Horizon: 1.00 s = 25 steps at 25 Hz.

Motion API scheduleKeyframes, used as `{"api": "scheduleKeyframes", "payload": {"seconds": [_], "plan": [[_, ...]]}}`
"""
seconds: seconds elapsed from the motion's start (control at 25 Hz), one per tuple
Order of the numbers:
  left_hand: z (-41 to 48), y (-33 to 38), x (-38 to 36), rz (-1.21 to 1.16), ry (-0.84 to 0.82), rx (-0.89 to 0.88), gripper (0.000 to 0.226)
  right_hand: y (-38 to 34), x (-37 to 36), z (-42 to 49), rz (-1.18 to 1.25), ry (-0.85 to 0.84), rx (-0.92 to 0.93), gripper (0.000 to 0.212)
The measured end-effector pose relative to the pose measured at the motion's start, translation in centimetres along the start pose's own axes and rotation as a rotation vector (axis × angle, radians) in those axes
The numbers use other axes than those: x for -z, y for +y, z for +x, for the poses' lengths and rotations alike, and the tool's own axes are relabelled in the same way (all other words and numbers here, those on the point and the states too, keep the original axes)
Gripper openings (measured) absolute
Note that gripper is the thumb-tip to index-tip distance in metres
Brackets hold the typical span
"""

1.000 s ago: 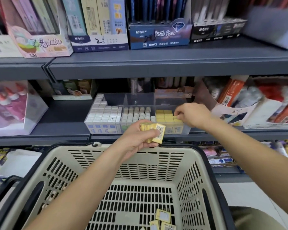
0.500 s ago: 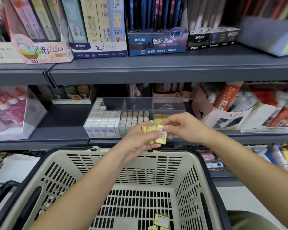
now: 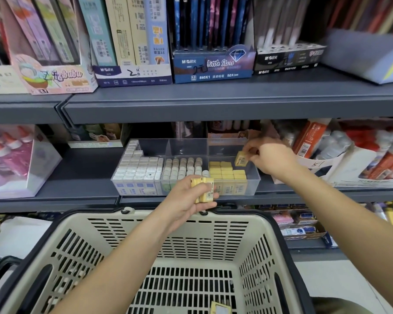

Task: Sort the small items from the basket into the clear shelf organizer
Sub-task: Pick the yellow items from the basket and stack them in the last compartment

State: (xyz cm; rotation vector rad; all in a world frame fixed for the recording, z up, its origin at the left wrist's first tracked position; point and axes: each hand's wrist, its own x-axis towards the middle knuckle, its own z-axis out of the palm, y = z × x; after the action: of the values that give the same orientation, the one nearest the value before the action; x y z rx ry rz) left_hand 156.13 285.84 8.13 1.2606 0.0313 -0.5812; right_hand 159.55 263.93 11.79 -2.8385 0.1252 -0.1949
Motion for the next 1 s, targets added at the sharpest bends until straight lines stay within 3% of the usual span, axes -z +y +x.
{"api": "scheduleKeyframes", "payload": {"seconds": [0.12, 0.32, 0.48, 0.56, 0.68, 0.76, 0.88, 1.0], "plan": [[0.0, 0.2, 0.2, -0.004, 0.011, 0.004, 0.017, 0.0, -1.0, 0.3, -0.015, -0.082, -0.013, 0.008], [0.0, 0.1, 0.2, 0.002, 0.024, -0.005, 0.019, -0.2, -3.4, 0.1, -0.295, -0.102, 0.101, 0.025], [-0.1, -0.1, 0.1, -0.044, 0.006, -0.021, 0.031, -0.7, -2.5, -0.4, -0.314, -0.081, 0.152, 0.028], [0.0, -0.1, 0.1, -0.058, 0.006, -0.033, 0.032, -1.6, -1.9, -1.5, -0.169, 0.034, 0.253, 0.028], [0.1, -0.1, -0.2, -0.041, -0.003, -0.050, 0.027, -3.7, -1.6, -4.1, 0.250, -0.115, 0.373, 0.024], [0.3, -0.3, -0.7, -0.009, -0.016, -0.068, 0.024, -4.0, -1.6, -4.6, 0.334, -0.203, 0.344, 0.016], [0.6, -0.2, -1.0, -0.045, 0.061, -0.103, 0.015, -2.7, -0.2, -3.5, 0.445, -0.204, 0.201, 0.005], [0.8, -0.1, -0.4, 0.051, 0.119, -0.185, 0.010, -0.5, 1.6, -1.5, 0.139, -0.009, 0.116, 0.017]]}}
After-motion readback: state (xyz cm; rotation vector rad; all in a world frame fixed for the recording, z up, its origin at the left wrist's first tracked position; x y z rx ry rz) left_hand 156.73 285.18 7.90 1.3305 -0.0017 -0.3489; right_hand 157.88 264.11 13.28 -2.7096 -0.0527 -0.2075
